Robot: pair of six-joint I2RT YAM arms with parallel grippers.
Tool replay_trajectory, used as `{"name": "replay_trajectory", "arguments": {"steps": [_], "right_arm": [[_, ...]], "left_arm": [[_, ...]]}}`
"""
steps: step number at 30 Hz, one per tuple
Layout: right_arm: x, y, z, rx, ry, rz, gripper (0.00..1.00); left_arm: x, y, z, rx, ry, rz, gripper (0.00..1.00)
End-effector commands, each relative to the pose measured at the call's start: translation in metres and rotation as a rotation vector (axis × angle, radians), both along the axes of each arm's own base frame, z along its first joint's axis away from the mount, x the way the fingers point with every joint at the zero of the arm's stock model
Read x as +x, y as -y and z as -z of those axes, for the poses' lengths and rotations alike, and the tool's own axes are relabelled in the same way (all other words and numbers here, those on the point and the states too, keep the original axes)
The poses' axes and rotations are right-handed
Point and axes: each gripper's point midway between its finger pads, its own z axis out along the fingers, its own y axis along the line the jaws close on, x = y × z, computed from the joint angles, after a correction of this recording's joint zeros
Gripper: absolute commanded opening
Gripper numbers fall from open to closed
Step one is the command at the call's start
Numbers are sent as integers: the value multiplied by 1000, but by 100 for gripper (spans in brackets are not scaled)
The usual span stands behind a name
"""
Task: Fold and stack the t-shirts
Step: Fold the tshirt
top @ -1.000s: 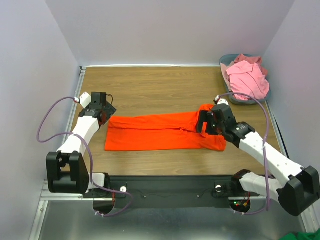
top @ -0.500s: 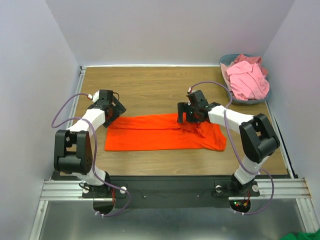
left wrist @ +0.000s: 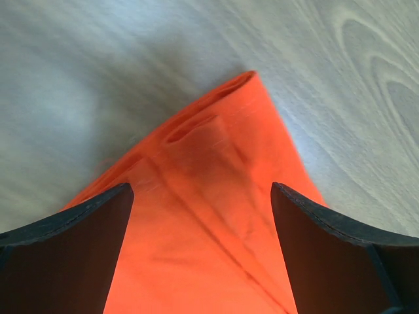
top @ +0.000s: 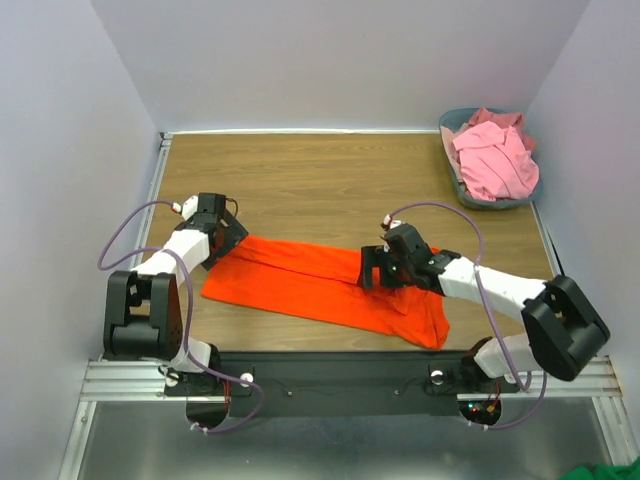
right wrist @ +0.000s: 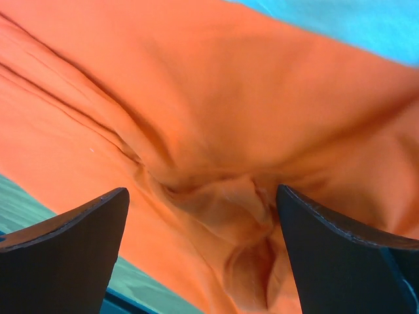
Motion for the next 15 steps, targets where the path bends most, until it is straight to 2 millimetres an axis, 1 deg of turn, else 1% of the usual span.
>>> {"name": "replay_trajectory", "arguments": {"steps": [1,3,8,9,10,12,13,15], "right_arm": [[-7,3,-7,72,17,55,100],[-12,3,-10,92,18,40,100],[-37,-7,-24,210,17,-54,100],[-43,-14,-31,254,14,-101,100],[-46,-17,-34,272,12,-122,100],[-49,-22,-44,308,21,-153,100],[-54,-26,-49,330,16,-186,100],[-52,-28,-57,344,38,-197,100]], "left_arm": [[-14,-21,-21,82,34,-79,98],[-21,-25,-21,98,25,-94,98],[-38,-33,-20,121,11,-137,98],[-36,-29,-21,103,22,-129,98],[-34,-27,-24,91,32,-120,98],[-27,-18,-32,49,68,-96,98],[-21,-15,-40,32,95,-85,98],[-13,-4,-51,-16,133,-46,98]]}}
